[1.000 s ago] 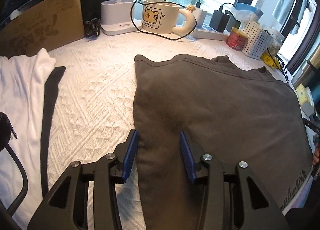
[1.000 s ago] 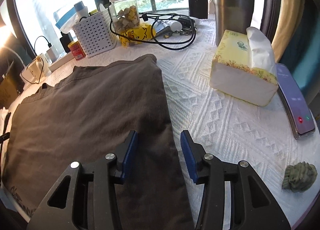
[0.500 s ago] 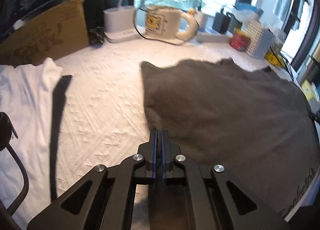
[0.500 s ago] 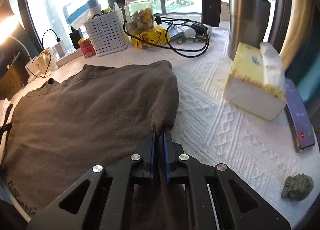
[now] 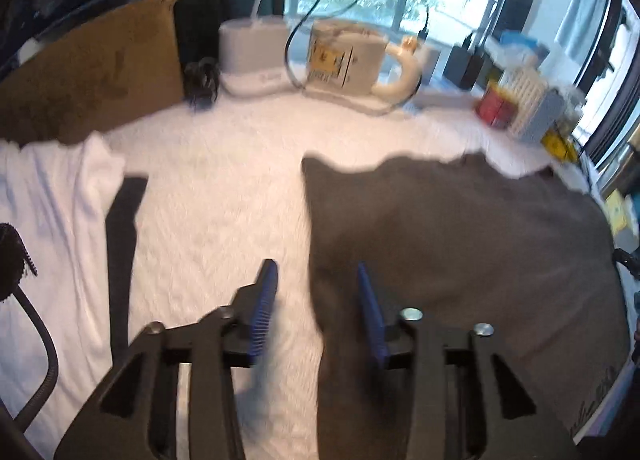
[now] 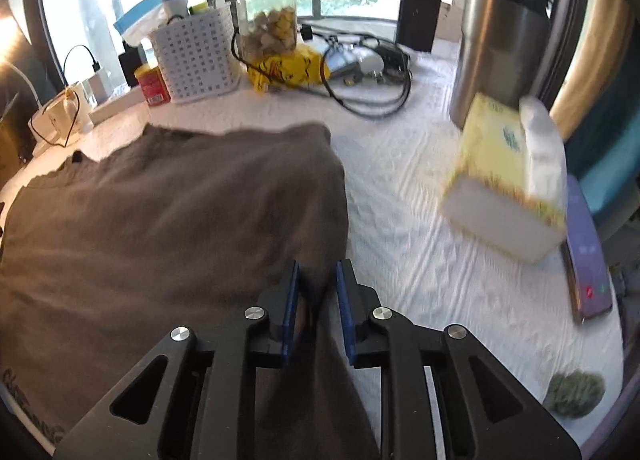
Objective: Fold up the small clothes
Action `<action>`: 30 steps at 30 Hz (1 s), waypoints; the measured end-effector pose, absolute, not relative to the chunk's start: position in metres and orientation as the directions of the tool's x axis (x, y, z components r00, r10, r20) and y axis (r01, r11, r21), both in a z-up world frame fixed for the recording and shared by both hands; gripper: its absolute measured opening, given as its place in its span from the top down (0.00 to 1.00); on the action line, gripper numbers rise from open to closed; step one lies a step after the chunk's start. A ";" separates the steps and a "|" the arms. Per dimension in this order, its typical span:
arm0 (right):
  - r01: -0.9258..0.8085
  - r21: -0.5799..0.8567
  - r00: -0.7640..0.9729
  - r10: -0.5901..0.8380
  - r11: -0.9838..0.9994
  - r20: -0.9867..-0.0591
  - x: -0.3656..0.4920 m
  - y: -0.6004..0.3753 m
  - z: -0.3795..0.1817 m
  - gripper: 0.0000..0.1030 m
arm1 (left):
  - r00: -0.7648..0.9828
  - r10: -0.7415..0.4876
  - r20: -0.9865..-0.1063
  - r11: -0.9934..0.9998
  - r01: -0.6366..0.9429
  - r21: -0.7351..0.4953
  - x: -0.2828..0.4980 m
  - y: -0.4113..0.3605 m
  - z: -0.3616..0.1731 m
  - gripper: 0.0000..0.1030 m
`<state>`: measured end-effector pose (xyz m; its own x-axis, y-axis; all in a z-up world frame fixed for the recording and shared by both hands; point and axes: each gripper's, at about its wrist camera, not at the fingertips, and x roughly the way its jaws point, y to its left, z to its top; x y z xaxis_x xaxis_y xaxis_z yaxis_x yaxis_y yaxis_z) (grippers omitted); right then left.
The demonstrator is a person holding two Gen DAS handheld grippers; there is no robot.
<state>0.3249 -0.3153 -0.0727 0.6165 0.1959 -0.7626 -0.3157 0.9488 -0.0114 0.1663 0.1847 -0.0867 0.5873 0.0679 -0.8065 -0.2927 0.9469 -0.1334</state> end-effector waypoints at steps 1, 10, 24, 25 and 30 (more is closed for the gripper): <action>-0.319 -0.014 0.621 0.198 0.948 -0.758 0.330 -0.313 -0.070 0.80 | 0.601 0.061 -0.797 0.950 -0.279 -0.138 0.173 0.185 -0.084 0.58; -0.317 -0.020 0.624 0.192 0.948 -0.757 0.380 -0.295 -0.068 0.78 | 0.600 0.022 -0.800 0.959 -0.238 -0.152 0.222 0.196 -0.099 0.57; -0.327 0.004 0.620 0.218 0.945 -0.754 0.428 -0.280 -0.090 0.78 | 0.617 0.132 -0.776 0.976 -0.217 -0.007 0.244 0.186 -0.106 0.97; -0.328 0.001 0.625 0.217 0.945 -0.750 0.429 -0.280 -0.089 0.83 | 0.622 0.135 -0.772 0.974 -0.228 -0.014 0.245 0.188 -0.107 0.97; -0.322 0.022 0.623 0.230 0.947 -0.747 0.436 -0.284 -0.088 0.85 | 0.616 0.129 -0.777 0.968 -0.249 -0.036 0.250 0.193 -0.114 0.97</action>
